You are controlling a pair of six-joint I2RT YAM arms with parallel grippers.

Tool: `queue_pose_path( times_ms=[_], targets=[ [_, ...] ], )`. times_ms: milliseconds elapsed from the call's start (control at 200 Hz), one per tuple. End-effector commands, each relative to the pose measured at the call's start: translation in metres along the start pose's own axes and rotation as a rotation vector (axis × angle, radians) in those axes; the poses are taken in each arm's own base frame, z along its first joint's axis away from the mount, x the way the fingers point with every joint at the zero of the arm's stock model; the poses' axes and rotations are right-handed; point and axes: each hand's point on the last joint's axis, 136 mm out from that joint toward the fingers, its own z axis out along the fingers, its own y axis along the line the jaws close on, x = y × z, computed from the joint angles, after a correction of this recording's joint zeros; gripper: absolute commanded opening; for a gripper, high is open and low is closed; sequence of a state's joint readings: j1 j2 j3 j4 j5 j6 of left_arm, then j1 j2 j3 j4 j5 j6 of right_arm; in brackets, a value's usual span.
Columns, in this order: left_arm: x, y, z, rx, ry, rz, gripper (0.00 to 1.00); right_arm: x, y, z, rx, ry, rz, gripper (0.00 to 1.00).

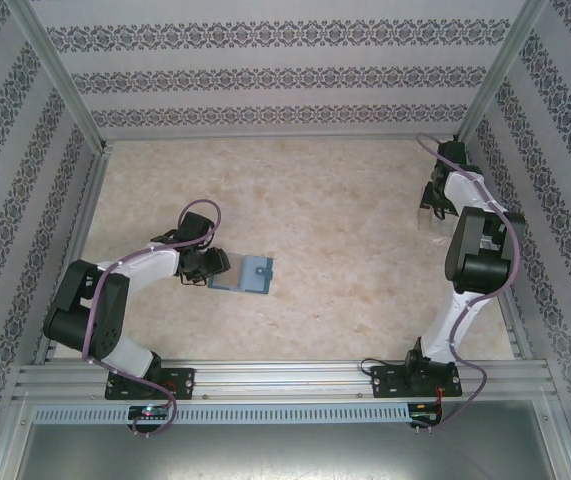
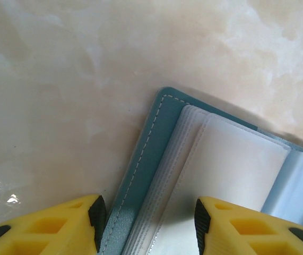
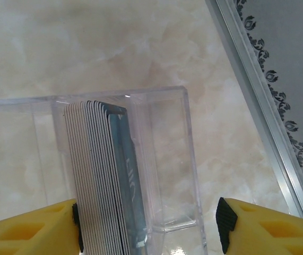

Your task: Put the credit cards into the card holder

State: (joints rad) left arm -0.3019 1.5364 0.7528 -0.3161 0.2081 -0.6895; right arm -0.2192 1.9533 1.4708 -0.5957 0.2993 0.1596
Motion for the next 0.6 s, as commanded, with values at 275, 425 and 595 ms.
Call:
queue_pose_path(
  times_ms=[275, 425, 595],
  targets=[
    [0.034, 0.002, 0.004, -0.007, 0.118, 0.008, 0.49, -0.009, -0.023, -0.015, 0.092, -0.049, 0.024, 0.56],
    [0.038, 0.006, 0.005, -0.016, 0.125, 0.006, 0.49, -0.010, -0.023, -0.016, 0.086, -0.052, 0.030, 0.52],
    [0.038, 0.006, 0.004, -0.015, 0.125, 0.010, 0.48, -0.011, -0.025, -0.018, 0.093, -0.068, 0.039, 0.46]
  ],
)
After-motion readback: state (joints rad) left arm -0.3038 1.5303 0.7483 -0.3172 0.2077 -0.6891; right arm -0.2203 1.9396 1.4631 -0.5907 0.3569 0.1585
